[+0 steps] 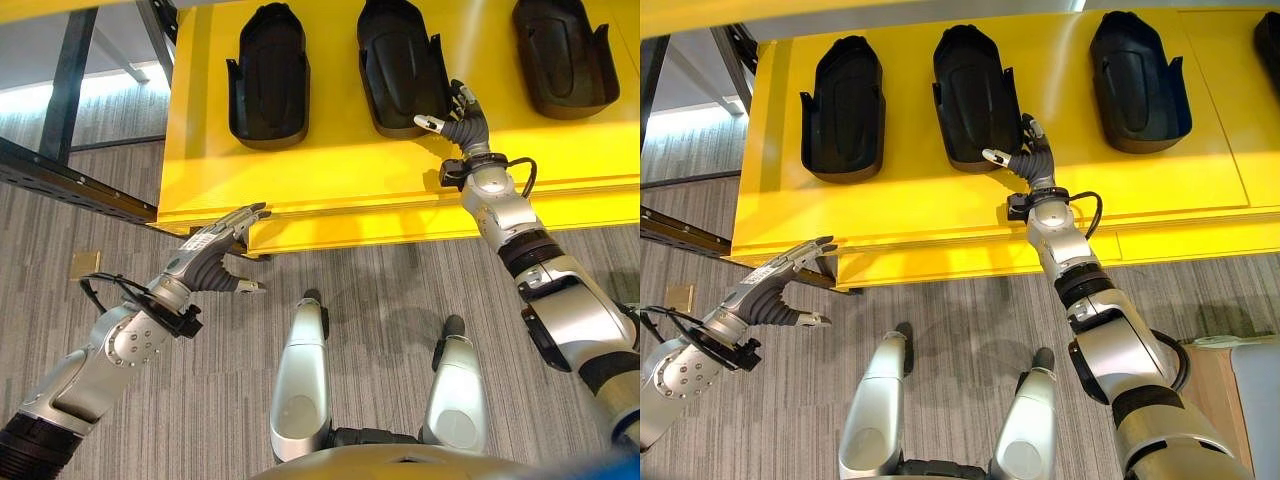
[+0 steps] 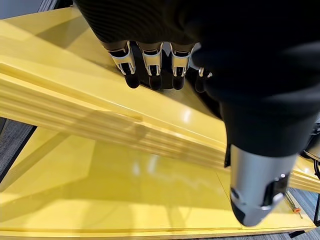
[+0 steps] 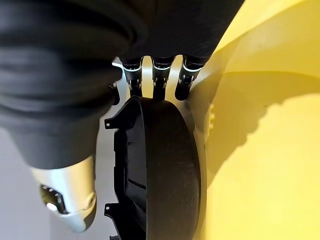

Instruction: Move parts from the plastic box to the shelf.

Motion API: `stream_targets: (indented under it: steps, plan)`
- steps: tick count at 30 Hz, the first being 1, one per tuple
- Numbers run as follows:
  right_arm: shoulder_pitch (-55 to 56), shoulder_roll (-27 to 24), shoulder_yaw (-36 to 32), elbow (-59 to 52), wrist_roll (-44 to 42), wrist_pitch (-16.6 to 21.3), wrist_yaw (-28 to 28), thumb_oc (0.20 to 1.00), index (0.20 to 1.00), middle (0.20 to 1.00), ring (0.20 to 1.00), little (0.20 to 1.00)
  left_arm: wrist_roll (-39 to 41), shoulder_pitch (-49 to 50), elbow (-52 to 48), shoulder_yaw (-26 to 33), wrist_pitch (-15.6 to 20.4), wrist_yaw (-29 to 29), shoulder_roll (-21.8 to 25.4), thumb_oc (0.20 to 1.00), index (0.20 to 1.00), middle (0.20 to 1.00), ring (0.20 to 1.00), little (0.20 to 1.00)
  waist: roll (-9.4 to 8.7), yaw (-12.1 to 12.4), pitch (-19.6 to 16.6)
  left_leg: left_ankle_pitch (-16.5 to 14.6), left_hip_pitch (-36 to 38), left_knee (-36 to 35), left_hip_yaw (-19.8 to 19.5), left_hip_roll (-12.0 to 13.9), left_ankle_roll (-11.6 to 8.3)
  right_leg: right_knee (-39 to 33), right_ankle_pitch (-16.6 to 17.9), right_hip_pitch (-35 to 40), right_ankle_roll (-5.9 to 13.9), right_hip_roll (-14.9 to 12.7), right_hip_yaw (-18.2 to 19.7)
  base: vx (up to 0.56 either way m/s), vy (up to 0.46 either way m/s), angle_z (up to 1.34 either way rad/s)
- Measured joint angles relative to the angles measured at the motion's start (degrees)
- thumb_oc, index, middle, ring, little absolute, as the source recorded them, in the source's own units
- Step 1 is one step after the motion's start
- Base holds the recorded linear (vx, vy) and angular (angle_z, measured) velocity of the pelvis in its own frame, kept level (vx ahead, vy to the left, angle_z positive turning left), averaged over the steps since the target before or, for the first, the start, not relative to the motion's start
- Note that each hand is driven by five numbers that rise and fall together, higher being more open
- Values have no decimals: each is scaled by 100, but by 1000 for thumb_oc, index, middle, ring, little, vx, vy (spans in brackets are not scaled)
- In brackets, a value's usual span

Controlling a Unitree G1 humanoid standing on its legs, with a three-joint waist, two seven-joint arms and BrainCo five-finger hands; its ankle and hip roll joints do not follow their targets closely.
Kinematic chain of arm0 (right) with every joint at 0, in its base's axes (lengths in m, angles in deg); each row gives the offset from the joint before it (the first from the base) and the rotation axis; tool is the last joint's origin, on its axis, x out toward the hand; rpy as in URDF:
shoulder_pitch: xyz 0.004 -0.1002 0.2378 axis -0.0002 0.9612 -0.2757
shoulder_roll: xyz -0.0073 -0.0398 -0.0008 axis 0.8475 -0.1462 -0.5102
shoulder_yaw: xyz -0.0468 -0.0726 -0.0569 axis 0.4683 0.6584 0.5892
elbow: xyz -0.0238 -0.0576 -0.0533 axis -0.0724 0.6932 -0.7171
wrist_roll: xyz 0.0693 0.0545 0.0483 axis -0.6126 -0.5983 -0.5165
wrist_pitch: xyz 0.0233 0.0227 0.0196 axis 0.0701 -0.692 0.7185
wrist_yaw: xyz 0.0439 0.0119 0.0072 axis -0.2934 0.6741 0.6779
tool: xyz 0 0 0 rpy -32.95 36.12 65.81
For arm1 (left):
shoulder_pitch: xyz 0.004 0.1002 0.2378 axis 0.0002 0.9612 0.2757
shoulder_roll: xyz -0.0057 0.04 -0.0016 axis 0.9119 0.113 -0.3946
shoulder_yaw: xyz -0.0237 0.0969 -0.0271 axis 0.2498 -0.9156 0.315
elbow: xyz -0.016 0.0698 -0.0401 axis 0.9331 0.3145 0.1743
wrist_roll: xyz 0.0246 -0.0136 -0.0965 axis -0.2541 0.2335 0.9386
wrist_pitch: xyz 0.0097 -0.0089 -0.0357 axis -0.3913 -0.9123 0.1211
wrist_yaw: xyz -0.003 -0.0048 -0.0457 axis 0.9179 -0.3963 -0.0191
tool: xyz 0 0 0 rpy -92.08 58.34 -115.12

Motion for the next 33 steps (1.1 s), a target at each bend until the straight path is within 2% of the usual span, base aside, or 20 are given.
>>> stream_targets:
  steps: [4,11,14,17,18,20,22,23,25,27,29,30,33]
  plan:
    - [-31,-67,-57,-142,23,-2,-201,1000,1000,1000,1000,1000,0,18,-2,29,1,98,1,1000,1000,1000,1000,1000,-7,-7,-1,-2,-2,-2,0,-1,3,-2,0,-1,1,0,0,0,0,0]
    - [-53,-498,-334,-910,115,82,-394,1000,1000,1000,1000,1000,-1,-13,0,47,-1,102,0,1000,1000,1000,1000,1000,-27,-26,-1,-7,-5,-6,-2,2,11,-9,1,-2,2,3,-1,0,0,0]
    - [-15,-655,-487,-1467,131,166,-439,1000,1000,1000,1000,1000,-4,-36,2,59,0,103,-8,1000,1000,1000,1000,1000,-53,-71,-4,-11,0,-9,2,8,12,-14,1,3,2,7,-1,0,0,0]
    - [434,-905,-764,-2477,587,315,-587,1000,1000,1000,1000,1000,-9,-88,8,152,-1,100,-34,1000,1000,1000,1000,1000,-85,-65,-8,-21,108,-30,12,17,19,-46,1,111,2,16,-9,71,-10,-1]
    - [491,-911,-804,-2497,609,319,-602,1000,1000,1000,1000,1000,-5,-113,9,153,0,93,-76,1000,1000,1000,1000,1000,-104,-117,-11,-37,151,-52,5,24,16,-77,0,157,1,18,-20,110,-19,5]
    - [1754,-816,-1563,-3663,738,426,-569,1000,1000,1000,1000,1000,302,-197,62,302,18,50,-764,1000,1000,1000,1000,1000,-141,-17,-20,-34,442,-197,-13,20,8,-285,3,548,4,13,-144,71,-15,11]
    - [2145,-783,-1615,-3645,786,497,-508,1000,1000,1000,1000,1000,495,-15,141,327,14,48,-846,1000,1000,1000,1000,1000,-293,-64,-135,-98,547,-237,-7,95,-27,-346,-16,624,-7,46,-166,157,-30,-5]
    - [2720,-607,-1939,-4010,767,528,-421,1000,1000,1000,1000,1000,748,4,249,315,13,-48,-1009,1000,1000,1000,1000,1000,-377,-89,-223,-95,614,-311,-23,114,-26,-465,-4,735,-19,94,-199,152,-24,-2]
    - [3301,-375,-2069,-4275,714,598,-302,1000,1000,1000,1000,1000,1173,59,367,311,9,-98,-1189,1000,1000,1000,1000,1000,-488,-135,-318,-101,764,-400,-19,126,-41,-612,16,934,-12,107,-262,113,-13,1]
    - [3946,-108,-2073,-4416,524,701,-83,1000,1000,1000,1000,1000,1664,192,494,217,15,-207,-1323,1000,1000,1000,1000,1000,-614,-257,-638,-135,879,-498,-9,218,-79,-876,89,1095,-30,191,-307,106,7,-6]
    - [4707,38,-2249,-4844,427,721,157,1000,1000,1000,1000,1000,2269,250,593,286,30,-316,-1856,1000,1000,1000,1000,1000,-616,-200,-818,-100,1094,-659,-19,215,-130,-1232,235,1476,-10,216,-452,89,8,6]
    - [4961,52,-2263,-4857,322,777,279,1000,1000,1000,1000,1000,2558,493,631,283,37,-375,-1907,1000,1000,1000,1000,1000,-710,-313,-1022,-105,1175,-779,-2,264,-137,-1399,271,1587,-30,249,-499,160,22,5]
    - [5929,121,-2431,-5224,132,812,623,1000,1000,1000,1000,1000,3447,860,815,491,0,-638,-2420,1000,1000,1000,1000,1000,-834,-333,-1480,-38,1430,-1143,-11,305,-197,-1897,413,1947,-64,325,-628,95,24,6]
